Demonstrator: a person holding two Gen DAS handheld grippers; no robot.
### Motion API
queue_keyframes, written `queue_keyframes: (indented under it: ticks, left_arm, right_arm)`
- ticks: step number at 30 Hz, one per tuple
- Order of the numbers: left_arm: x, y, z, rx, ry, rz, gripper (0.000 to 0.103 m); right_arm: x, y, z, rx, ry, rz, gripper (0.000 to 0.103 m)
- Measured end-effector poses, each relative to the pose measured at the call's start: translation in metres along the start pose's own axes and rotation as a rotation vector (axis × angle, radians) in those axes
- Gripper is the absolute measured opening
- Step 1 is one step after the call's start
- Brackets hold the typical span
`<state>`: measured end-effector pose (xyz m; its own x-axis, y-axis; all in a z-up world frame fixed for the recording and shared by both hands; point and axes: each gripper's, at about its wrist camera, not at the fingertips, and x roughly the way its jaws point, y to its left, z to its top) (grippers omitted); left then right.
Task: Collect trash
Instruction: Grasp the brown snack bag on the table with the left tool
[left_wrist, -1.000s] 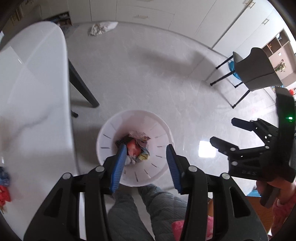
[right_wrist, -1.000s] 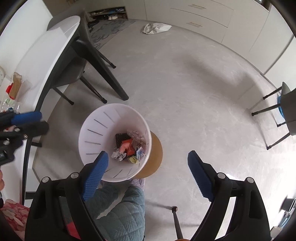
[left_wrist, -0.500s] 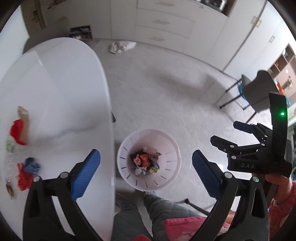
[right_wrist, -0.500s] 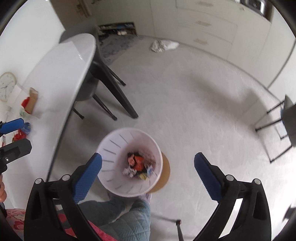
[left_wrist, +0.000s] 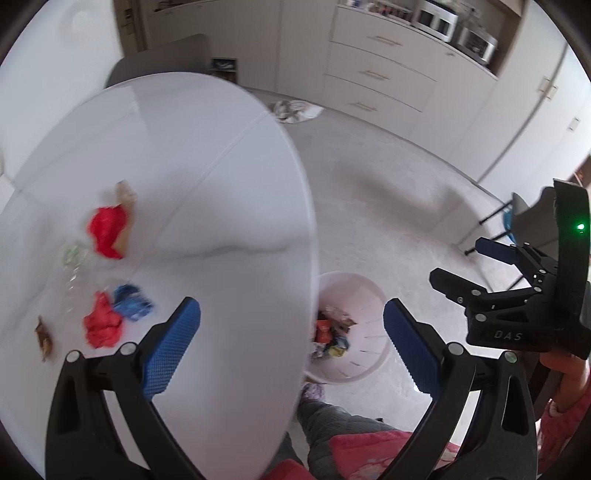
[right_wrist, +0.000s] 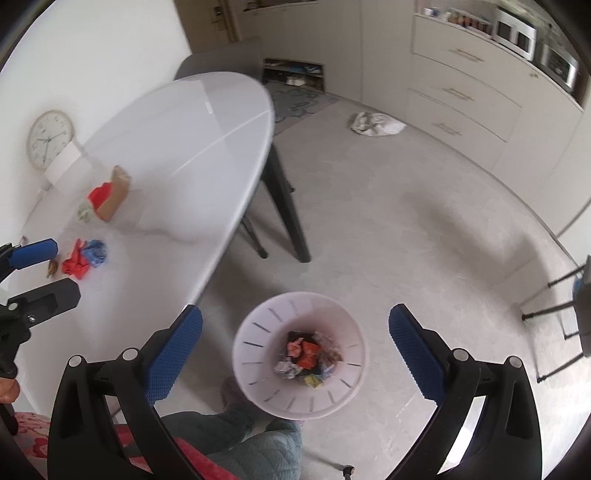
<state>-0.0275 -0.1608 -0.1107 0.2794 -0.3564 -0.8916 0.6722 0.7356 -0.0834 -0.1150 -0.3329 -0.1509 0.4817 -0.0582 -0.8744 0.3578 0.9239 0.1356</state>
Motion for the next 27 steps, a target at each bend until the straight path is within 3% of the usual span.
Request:
queue_keyframes:
  ticks: [8,16,21,27]
  left_arm:
    - [-0.031,0.094,-0.028,-0.187,-0.061,0.159,0.095]
    - [-0.044,0.235,-0.074,-0.46,-0.072,0.331,0.095]
    - [-0.019,0.308,-0.094,-0.561,-0.034,0.354,0.095]
    - [0.022,0.349,-0.098,-0.603,0.006,0.338,0.09]
  right_arm:
    - [0.019,0.088,0.026,-0.175,0.014,0.11,0.1]
    - [0.033,0.164,0.039,-0.27,0.043,0.161,0.1]
    - [0.042,0.197,0.041,-0.32,0.073,0.152,0.1]
    - [0.051,0.218,0.046,-0.316,0.094,0.128,0.1]
